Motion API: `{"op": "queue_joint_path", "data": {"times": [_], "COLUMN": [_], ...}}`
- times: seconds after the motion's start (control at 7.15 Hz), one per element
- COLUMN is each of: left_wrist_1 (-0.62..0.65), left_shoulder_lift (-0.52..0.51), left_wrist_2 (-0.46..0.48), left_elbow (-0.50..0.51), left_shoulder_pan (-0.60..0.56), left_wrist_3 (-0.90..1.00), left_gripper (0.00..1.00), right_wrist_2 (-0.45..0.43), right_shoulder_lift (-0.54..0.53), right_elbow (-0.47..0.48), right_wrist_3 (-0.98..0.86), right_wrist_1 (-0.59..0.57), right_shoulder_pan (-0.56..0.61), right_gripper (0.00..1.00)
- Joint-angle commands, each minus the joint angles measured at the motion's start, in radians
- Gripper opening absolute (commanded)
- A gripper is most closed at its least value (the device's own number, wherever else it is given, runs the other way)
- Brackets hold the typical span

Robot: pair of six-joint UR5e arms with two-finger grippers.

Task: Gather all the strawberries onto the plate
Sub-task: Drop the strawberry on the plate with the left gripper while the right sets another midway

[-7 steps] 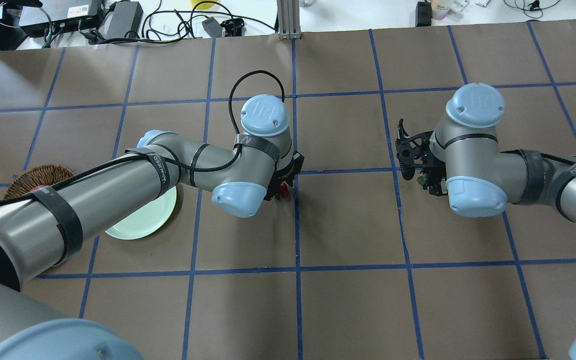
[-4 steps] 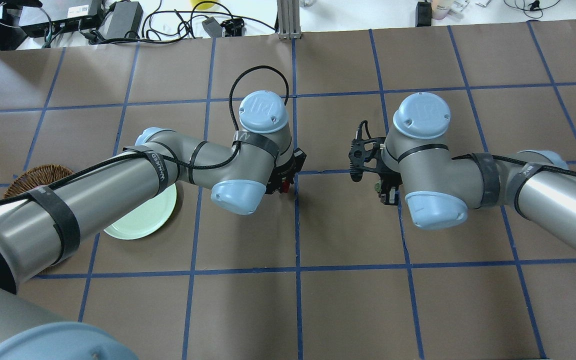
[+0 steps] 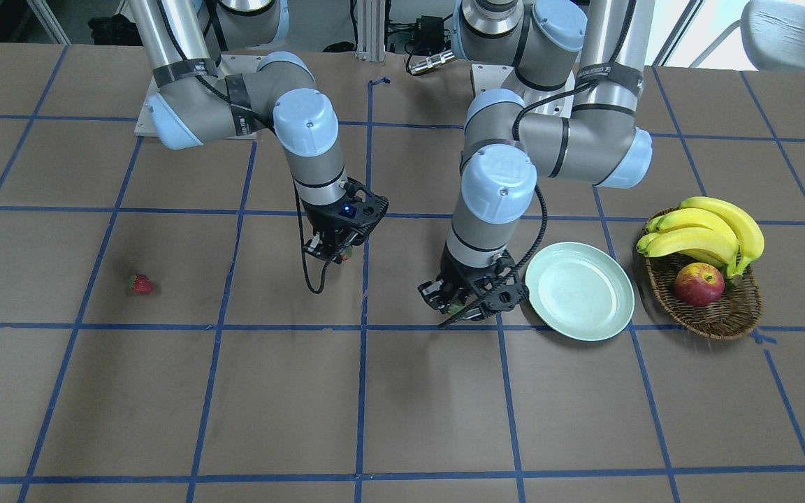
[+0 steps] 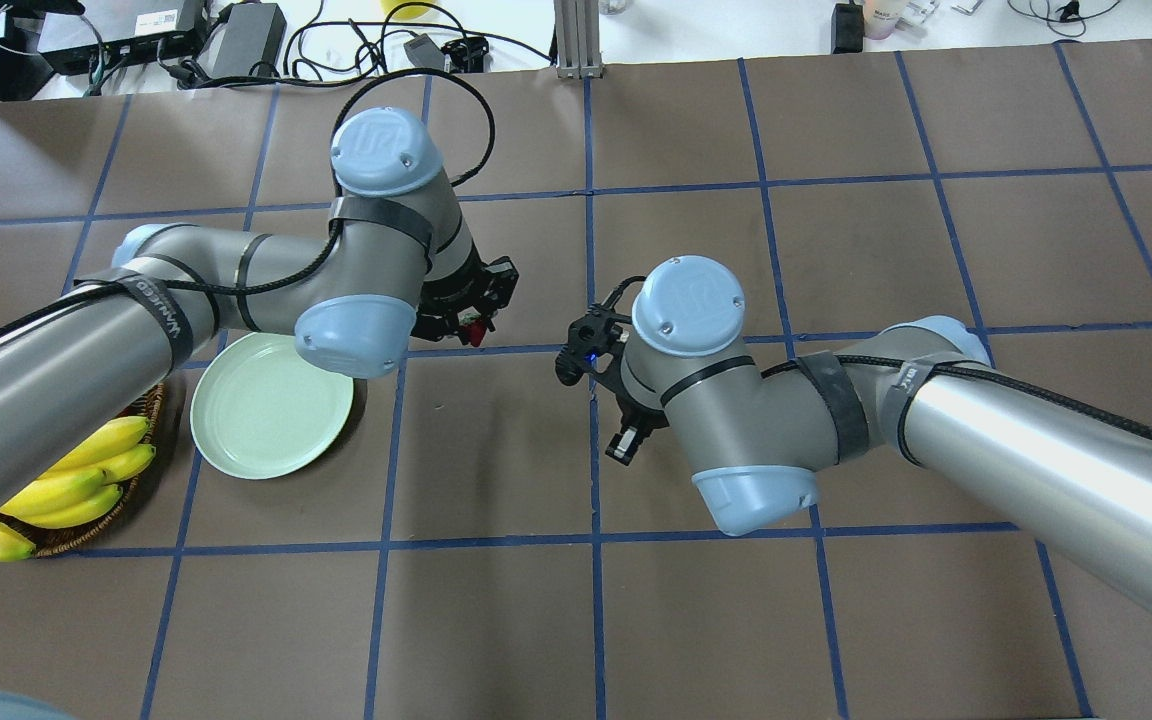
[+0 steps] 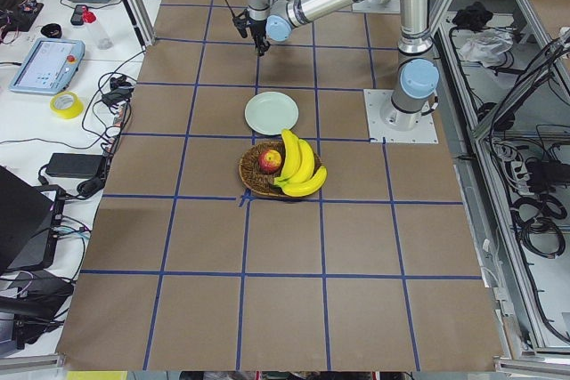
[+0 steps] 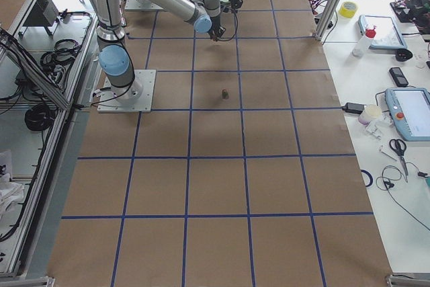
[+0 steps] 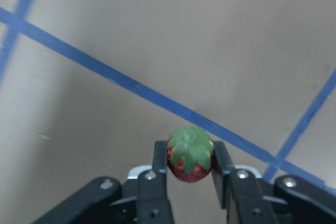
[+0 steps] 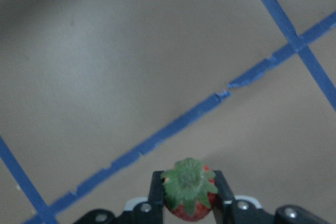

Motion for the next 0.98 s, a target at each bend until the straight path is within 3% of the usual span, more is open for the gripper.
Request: {"op": "queue_joint_path", "data": {"times": [0.0,0.14,0.28,0.42,0.7,0.84], "left_wrist_1": [-0.135,-0.139,-0.136,-0.124,-0.096,-0.089], "left_shoulder_lift": [0.078,0.089,0.09,0.09,0.059,0.057], "left_wrist_2": [0.007,0.001,-0.006,-0.012,-0.006,0.016], "left_elbow": [-0.012,-0.056,-0.091,-0.113,-0.127,-0.142], "left_shoulder_pan": [0.178,0.248,0.349,0.425,0.432,0.432], "left_wrist_3": [0.355,0.49,0.665,0.758,0.774,0.798], "left_gripper": [0.0,0.0,0.0,0.0,0.0,0.65], "right_wrist_2": [0.038,0.038,0.041,0.038,-0.04,-0.062], "right_shoulder_lift": [0.141,0.193,0.217,0.212,0.192,0.144], "right_elbow": [-0.158,-0.218,-0.242,-0.237,-0.237,-0.236], "right_wrist_3": [0.222,0.308,0.342,0.33,0.198,0.15], "right_wrist_1": [-0.027,-0.024,-0.023,-0.012,-0.001,0.072], "right_shoulder_pan": [0.102,0.128,0.132,0.132,0.106,0.046], "right_gripper": [0.0,0.0,0.17,0.99,1.0,1.0]}}
